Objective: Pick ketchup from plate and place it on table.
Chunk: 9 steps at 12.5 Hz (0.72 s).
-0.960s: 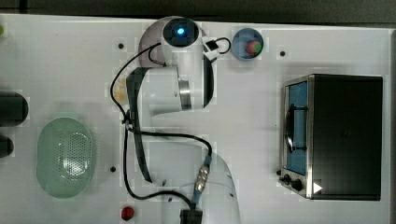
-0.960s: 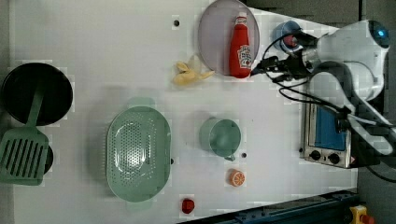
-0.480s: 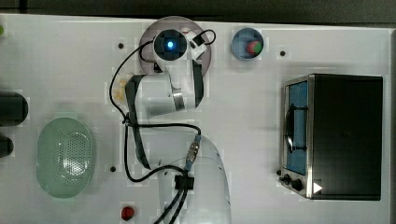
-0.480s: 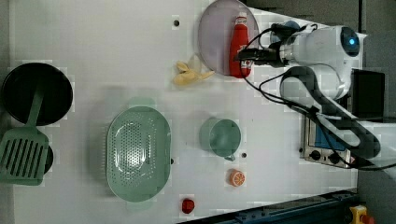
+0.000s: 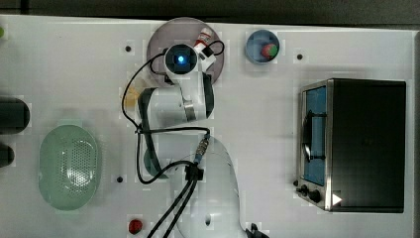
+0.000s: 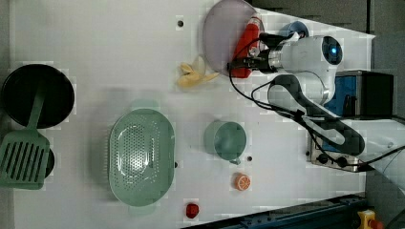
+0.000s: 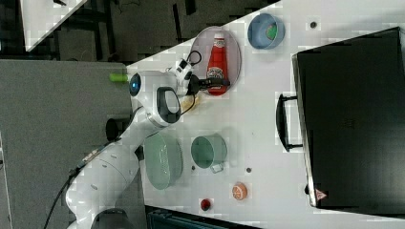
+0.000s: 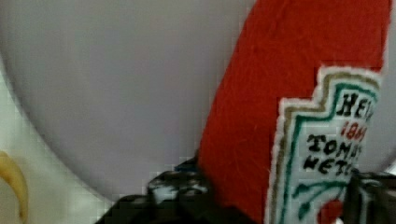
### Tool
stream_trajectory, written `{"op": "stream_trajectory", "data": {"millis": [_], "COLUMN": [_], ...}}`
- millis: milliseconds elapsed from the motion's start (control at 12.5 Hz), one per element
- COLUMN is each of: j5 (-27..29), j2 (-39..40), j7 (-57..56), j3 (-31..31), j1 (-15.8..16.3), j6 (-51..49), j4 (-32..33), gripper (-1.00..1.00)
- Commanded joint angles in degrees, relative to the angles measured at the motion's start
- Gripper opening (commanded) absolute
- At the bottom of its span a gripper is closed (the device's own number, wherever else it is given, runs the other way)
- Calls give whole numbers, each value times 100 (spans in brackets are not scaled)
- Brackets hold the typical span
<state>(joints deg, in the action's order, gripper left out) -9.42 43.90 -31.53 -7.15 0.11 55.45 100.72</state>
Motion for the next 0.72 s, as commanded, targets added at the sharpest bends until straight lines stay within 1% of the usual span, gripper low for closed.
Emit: {"op": "stream_trajectory", "data": {"millis": [80,320,480,720], "j5": [-25,0,6,6], "j2": [-179,-394,-781,-1615], "j7": [-173,-123,97,159], "j3": [24,18,19,31], "j1": [-38,-40,-65,-138], "j6": [81,70,8,-771], "j4": [-181,-183,-175,-107], "gripper": [21,21,21,21]}}
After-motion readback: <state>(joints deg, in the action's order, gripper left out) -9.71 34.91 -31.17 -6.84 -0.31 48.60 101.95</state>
